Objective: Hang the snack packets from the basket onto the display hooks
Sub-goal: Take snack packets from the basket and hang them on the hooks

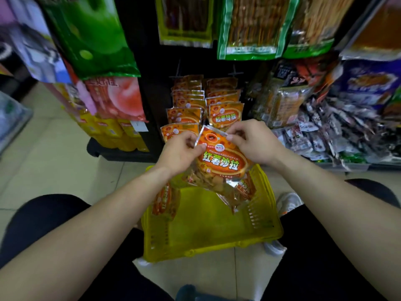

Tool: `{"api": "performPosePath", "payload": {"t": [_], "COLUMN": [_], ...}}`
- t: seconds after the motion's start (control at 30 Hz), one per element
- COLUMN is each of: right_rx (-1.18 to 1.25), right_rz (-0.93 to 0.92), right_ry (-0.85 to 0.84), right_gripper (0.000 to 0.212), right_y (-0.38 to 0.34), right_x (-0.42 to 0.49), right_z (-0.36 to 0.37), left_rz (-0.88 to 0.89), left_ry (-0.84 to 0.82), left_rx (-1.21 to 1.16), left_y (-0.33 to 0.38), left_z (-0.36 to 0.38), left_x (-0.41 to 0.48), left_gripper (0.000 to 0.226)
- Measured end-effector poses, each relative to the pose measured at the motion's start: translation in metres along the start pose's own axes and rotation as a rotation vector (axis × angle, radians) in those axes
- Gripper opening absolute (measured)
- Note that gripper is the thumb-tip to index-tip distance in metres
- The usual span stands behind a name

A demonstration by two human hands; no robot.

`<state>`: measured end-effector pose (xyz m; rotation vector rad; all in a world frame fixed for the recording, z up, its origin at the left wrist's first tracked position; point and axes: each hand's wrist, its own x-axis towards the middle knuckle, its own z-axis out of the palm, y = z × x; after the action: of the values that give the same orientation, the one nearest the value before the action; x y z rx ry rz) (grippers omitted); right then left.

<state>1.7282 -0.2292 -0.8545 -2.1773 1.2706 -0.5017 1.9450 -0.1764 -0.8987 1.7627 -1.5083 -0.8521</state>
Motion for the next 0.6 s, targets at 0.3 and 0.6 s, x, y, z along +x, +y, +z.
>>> {"api": "performPosePath", "payload": {"t": [0.3, 0.6], "right_rx": [0.137, 0.21], "right_rz": [-0.035, -0.055], "right_ry": [-0.017, 0.02], "right_gripper": [0.013, 0.021], "right_y": [-0.012, 0.01], "right_x": [0.008, 0.024], "right_z": [0.006, -0.019], "left_rz": [0.121, 0.044], "left_ry": [0.054, 0.075], "left_rx": [-0.034, -0.302], "left_y": [0.009, 0.016], "left_z": [-0.015, -0.022], "left_x": [-0.007, 0.016], "left_gripper": [0.019, 0.022]}}
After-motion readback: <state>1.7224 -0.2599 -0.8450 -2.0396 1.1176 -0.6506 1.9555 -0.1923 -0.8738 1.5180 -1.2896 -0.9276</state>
